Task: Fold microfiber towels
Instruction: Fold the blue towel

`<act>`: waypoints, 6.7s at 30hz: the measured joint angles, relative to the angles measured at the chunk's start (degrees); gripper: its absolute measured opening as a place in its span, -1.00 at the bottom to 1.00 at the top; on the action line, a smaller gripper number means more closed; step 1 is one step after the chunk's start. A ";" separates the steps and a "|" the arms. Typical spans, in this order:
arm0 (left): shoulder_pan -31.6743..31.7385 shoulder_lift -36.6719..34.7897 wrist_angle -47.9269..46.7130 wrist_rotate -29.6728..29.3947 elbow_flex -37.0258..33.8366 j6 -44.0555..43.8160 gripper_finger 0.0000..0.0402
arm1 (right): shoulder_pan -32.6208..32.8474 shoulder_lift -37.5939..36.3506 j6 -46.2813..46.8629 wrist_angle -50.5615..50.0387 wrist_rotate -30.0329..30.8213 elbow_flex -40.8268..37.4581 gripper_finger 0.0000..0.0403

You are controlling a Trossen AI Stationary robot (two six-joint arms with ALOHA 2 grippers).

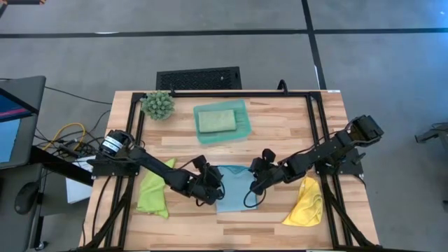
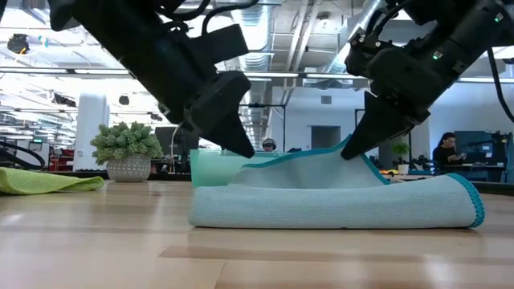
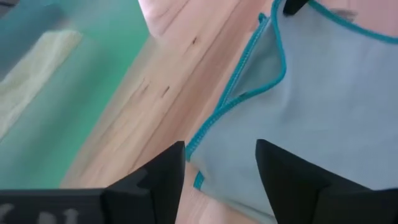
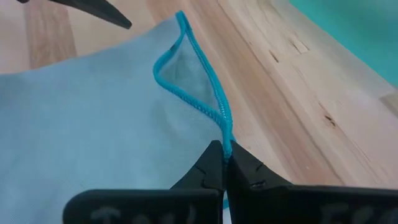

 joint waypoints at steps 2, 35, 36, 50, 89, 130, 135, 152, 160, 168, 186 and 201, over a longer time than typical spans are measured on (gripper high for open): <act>0.44 0.05 -0.08 1.11 -0.01 -0.71 -0.07 | 0.00 0.00 -0.02 0.18 0.00 0.00 -0.90; 3.28 4.96 -6.83 5.23 1.94 -4.70 -0.49 | 0.00 0.00 -1.73 0.44 -0.06 -0.04 -0.89; 3.28 4.96 -7.15 5.75 1.92 -4.95 -0.49 | 0.00 0.00 -2.27 0.44 -0.04 -0.04 -0.89; 0.43 4.96 -15.48 9.41 8.00 -4.80 -0.49 | -0.68 0.00 -3.02 0.53 -0.04 -0.04 -0.88; -4.70 10.09 13.85 35.02 6.11 11.32 -0.98 | -0.63 0.00 -2.91 0.42 -0.04 -0.04 -0.87; -5.74 4.68 13.37 29.76 5.84 10.52 -0.98 | 11.18 -4.13 -9.47 4.72 -5.05 -0.02 -0.35; -4.59 4.97 11.72 18.68 5.81 9.28 -0.98 | 14.30 2.94 -14.05 15.11 -12.90 -0.02 -0.48; -0.77 6.23 -14.24 3.93 5.88 -5.17 -0.98 | 9.88 10.11 -12.51 17.55 -23.67 -0.11 -0.86; -1.79 4.77 -16.00 -1.23 5.90 -8.04 -0.98 | 12.80 4.11 -13.34 18.49 -15.24 0.00 -0.93; -0.26 4.85 -9.42 6.07 5.90 -4.88 -0.98 | 10.05 10.06 -11.37 19.35 -20.05 0.01 -0.91; 2.85 4.28 -6.60 8.45 -0.56 -4.80 -0.98 | 11.15 8.34 -14.25 19.70 -22.65 0.19 -0.92; 0.66 4.83 -5.48 10.53 2.11 -3.16 -0.98 | -0.04 15.39 -2.30 20.91 -5.70 0.38 -0.91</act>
